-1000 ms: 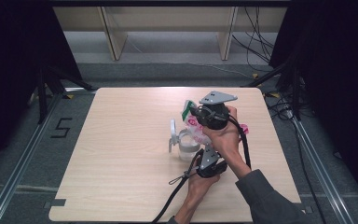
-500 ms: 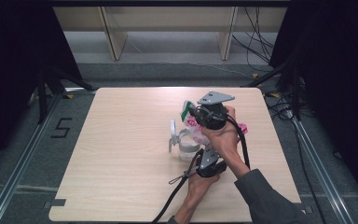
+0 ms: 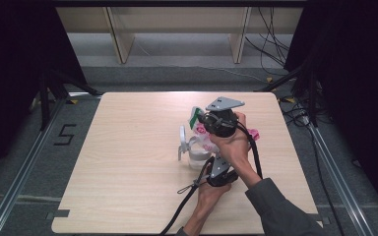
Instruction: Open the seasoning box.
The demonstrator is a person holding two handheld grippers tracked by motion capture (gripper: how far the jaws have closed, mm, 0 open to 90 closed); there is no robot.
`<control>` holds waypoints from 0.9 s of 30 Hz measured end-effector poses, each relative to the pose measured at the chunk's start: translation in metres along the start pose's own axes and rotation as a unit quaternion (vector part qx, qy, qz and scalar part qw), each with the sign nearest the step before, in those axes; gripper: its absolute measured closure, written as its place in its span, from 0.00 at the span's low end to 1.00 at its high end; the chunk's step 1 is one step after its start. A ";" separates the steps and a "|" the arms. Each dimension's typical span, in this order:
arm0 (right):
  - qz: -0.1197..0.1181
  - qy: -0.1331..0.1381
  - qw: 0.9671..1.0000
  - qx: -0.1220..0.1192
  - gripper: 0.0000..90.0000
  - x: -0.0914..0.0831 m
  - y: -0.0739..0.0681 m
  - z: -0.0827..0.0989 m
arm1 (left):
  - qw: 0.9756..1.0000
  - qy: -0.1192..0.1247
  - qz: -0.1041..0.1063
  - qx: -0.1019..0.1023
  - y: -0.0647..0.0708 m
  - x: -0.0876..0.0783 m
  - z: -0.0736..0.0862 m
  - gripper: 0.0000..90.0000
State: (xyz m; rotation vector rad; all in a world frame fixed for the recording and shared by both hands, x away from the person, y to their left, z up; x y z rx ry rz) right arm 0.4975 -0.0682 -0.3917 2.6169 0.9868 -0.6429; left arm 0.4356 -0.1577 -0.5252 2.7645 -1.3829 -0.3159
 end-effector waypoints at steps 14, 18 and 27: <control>-0.002 -0.004 1.000 0.004 1.00 0.000 -0.001 0.002 | 1.000 0.001 0.000 0.000 0.001 0.001 0.000 0.83; -0.004 -0.004 1.000 0.006 1.00 0.000 -0.001 0.002 | 1.000 0.000 -0.002 0.000 0.001 0.000 0.000 0.83; 0.002 0.002 1.000 0.003 1.00 0.002 -0.001 0.002 | 1.000 0.000 0.002 0.000 0.002 0.001 0.001 0.83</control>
Point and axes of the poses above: each handheld gripper's, and its own axes: x roughly forward along the jaws, z roughly out of its underside, y roughly to its right, the point moved 10 cm from there along x, roughly forward along the jaws
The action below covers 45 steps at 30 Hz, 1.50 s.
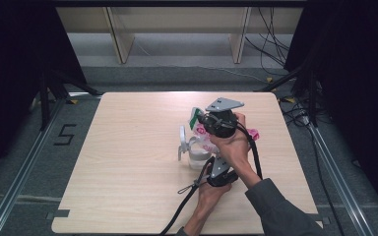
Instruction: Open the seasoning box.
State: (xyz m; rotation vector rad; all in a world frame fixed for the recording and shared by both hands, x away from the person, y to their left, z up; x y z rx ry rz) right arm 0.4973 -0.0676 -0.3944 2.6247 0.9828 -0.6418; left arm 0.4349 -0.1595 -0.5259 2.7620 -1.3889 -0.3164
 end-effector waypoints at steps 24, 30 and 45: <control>0.000 -0.005 1.000 0.002 1.00 -0.001 0.002 0.002 | 1.000 -0.003 -0.002 -0.002 0.000 0.000 0.002 0.83; -0.003 -0.007 1.000 0.002 1.00 -0.002 0.002 0.002 | 1.000 -0.003 -0.001 -0.005 -0.001 0.000 0.002 0.83; -0.003 -0.007 1.000 0.001 1.00 -0.002 0.001 0.002 | 1.000 -0.002 0.001 -0.002 0.000 0.000 0.001 0.83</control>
Point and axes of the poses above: each handheld gripper's, and its own axes: x roughly forward along the jaws, z roughly out of its underside, y roughly to its right, the point moved 10 cm from there along x, roughly forward along the jaws
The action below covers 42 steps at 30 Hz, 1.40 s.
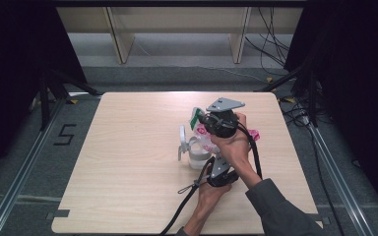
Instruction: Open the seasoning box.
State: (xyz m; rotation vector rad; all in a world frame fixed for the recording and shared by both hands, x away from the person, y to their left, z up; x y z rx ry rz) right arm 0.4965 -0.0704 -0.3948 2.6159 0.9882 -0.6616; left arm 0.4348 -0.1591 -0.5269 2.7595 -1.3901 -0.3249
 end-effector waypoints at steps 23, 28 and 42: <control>-0.004 0.004 1.000 -0.007 1.00 0.002 -0.001 0.001 | 1.000 0.001 0.000 0.001 0.001 -0.001 -0.001 0.83; 0.001 0.000 1.000 -0.004 1.00 0.004 -0.001 0.003 | 1.000 0.005 0.006 -0.006 0.002 -0.001 -0.001 0.83; 0.004 -0.001 1.000 -0.010 1.00 0.004 -0.004 0.002 | 1.000 0.006 0.004 -0.007 0.002 -0.002 -0.003 0.83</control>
Point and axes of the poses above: each handheld gripper's, and its own axes: x roughly forward along the jaws, z roughly out of its underside, y roughly to its right, the point moved 10 cm from there along x, roughly forward along the jaws
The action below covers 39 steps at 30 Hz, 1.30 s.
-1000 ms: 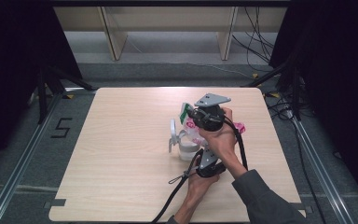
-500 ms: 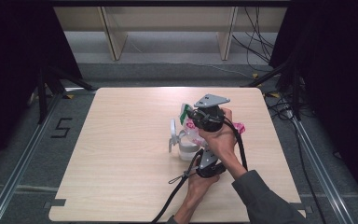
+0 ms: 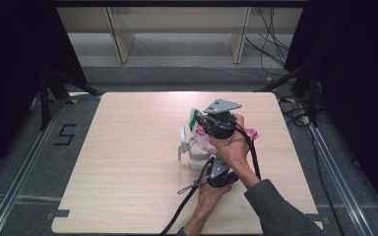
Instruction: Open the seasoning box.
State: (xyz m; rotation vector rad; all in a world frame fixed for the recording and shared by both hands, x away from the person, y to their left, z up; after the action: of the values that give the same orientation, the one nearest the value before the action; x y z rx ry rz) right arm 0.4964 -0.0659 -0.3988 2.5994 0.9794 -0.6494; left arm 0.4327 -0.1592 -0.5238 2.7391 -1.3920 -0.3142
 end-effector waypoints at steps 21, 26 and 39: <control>-0.006 -0.002 1.000 0.000 1.00 0.000 -0.002 0.000 | 1.000 -0.012 -0.009 0.020 -0.003 -0.001 0.002 0.83; -0.004 0.001 1.000 0.000 1.00 0.000 -0.003 -0.001 | 1.000 -0.009 -0.008 0.019 -0.003 -0.002 0.001 0.83; -0.003 0.001 1.000 -0.011 1.00 0.002 -0.004 -0.001 | 1.000 -0.013 -0.009 0.019 -0.004 -0.002 0.002 0.83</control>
State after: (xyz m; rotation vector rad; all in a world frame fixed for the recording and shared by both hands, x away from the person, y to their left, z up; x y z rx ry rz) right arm 0.4956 -0.0617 -0.3993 2.5798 0.9908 -0.6350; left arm 0.4343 -0.1554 -0.5263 2.7892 -1.3933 -0.3298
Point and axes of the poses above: each handheld gripper's, and its own axes: x roughly forward along the jaws, z roughly out of its underside, y roughly to its right, the point moved 10 cm from there along x, roughly forward along the jaws
